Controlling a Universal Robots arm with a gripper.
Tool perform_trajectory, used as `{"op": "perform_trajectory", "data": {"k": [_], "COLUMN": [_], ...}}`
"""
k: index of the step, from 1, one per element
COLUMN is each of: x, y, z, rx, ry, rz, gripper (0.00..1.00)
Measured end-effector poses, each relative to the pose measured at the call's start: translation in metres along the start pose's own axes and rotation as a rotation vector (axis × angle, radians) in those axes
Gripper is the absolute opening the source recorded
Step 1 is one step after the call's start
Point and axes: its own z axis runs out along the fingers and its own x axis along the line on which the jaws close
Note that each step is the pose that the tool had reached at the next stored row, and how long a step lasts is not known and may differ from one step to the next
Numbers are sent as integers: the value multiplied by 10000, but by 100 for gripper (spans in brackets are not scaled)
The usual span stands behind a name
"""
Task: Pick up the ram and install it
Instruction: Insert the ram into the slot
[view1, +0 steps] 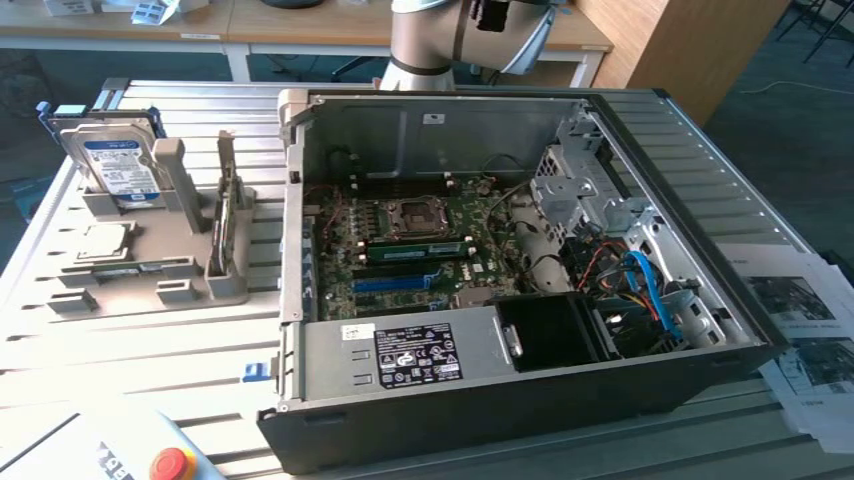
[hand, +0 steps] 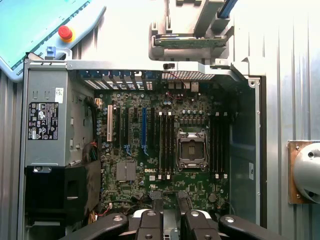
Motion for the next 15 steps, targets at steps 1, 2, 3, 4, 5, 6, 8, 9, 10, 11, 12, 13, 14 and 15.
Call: {"op": "perform_trajectory", "data": {"k": [1, 2, 3, 4, 5, 6, 8, 9, 10, 11, 12, 13, 14, 15], "x": [0, 1, 1, 1, 1, 2, 2, 3, 3, 3, 4, 4, 4, 4], "y": [0, -1, -2, -3, -4, -5, -6, -7, -8, -9, -10, -10, -11, -12], "z": [14, 31, 49, 67, 85, 104, 140, 158, 176, 195, 213, 231, 249, 267], "rx": [-3, -3, -3, -3, -4, -4, -4, -4, -3, -4, -4, -4, -4, -4], "ry": [1, 1, 2, 1, 1, 2, 1, 1, 1, 2, 3, 2, 1, 2], "rz": [1, 1, 1, 1, 0, 1, 1, 1, 1, 0, 0, 1, 0, 1], "gripper": [25, 25, 25, 25, 25, 25, 25, 25, 25, 25, 25, 25, 25, 25]}}
